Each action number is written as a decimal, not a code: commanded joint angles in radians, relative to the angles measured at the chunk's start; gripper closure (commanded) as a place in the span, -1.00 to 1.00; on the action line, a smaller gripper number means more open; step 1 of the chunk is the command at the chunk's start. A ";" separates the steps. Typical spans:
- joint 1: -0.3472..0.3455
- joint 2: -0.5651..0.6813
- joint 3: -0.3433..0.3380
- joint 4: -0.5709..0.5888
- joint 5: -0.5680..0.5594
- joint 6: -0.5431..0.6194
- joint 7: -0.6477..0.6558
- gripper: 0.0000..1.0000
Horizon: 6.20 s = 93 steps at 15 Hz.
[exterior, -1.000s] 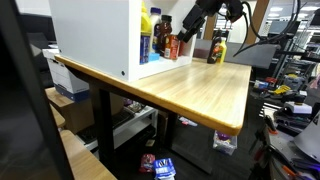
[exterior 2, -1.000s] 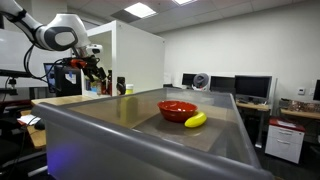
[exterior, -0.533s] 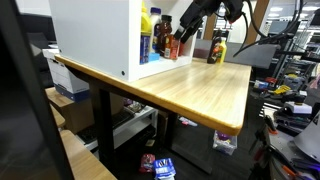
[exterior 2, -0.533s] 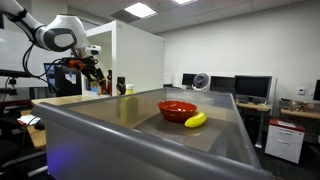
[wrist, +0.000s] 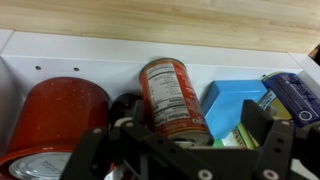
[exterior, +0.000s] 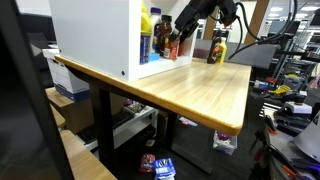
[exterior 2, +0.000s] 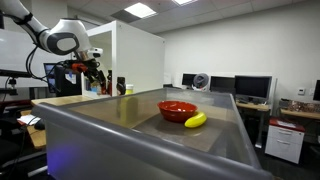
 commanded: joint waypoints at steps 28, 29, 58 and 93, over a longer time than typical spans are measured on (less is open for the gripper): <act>-0.048 -0.408 -0.241 -0.098 -0.133 -0.470 -0.548 0.33; -0.049 -0.413 -0.266 -0.093 -0.137 -0.502 -0.596 0.33; -0.260 -0.387 -0.134 -0.163 -0.119 -0.424 -0.242 0.33; -0.217 -0.357 -0.246 -0.174 -0.285 -0.455 -0.347 0.33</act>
